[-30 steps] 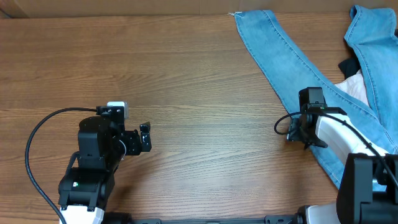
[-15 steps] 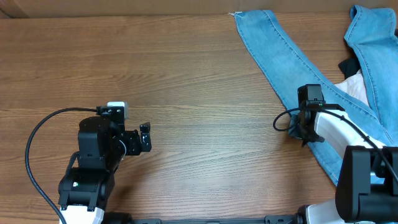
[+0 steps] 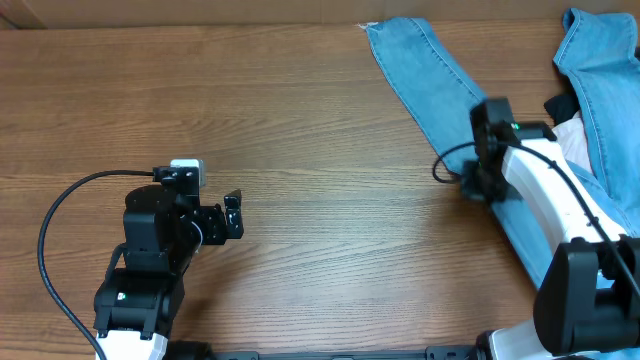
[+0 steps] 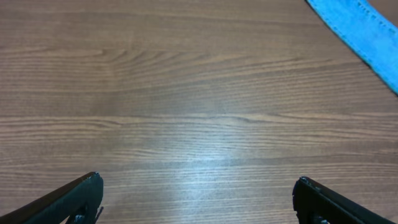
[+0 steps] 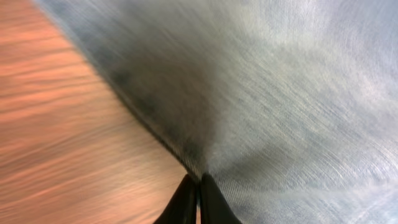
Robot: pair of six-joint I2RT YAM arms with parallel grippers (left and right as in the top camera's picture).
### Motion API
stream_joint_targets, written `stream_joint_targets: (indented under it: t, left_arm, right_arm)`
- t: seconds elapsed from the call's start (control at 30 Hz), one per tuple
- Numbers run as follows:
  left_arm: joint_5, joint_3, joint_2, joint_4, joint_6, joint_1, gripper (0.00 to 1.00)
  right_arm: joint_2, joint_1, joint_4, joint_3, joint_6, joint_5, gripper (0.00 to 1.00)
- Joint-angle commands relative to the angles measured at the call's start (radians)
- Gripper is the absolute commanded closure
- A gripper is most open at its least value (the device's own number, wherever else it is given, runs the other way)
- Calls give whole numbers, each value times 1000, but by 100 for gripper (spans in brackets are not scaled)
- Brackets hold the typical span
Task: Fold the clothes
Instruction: 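Drag the grasped jeans leftward toward the table center with the right gripper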
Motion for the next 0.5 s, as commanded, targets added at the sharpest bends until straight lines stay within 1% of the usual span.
stream_joint_targets:
  t: [0.0, 0.07, 0.13, 0.2, 0.3, 0.37, 0.4, 0.43, 0.47]
  left_arm:
    - [13, 26, 2, 21, -10, -4, 0]
    - [13, 26, 2, 28, -10, -4, 0]
    - [13, 26, 2, 39, -10, -4, 0]
    - [13, 26, 2, 48, -10, -4, 0]
    - [14, 26, 2, 53, -10, -4, 0]
    - [14, 26, 2, 54, -10, -4, 0]
    - [14, 26, 3, 54, -10, -4, 0]
    - [14, 26, 4, 53, -10, -4, 0]
    - [16, 26, 5, 53, -10, -4, 0]
  right_arm:
    - [-47, 153, -2, 203, 11, -114, 96]
    - [-47, 233, 31, 271, 15, -136, 96]
    - [-47, 310, 100, 309, 27, -138, 96]
    - [-47, 387, 191, 314, 32, -138, 96]
    - [-40, 448, 242, 314, 54, -139, 96]
    - [-32, 477, 257, 314, 53, -140, 56]
    - [-32, 480, 258, 314, 53, -137, 43]
    - [-32, 482, 256, 314, 53, -137, 32]
    - [-34, 480, 251, 314, 53, -136, 27]
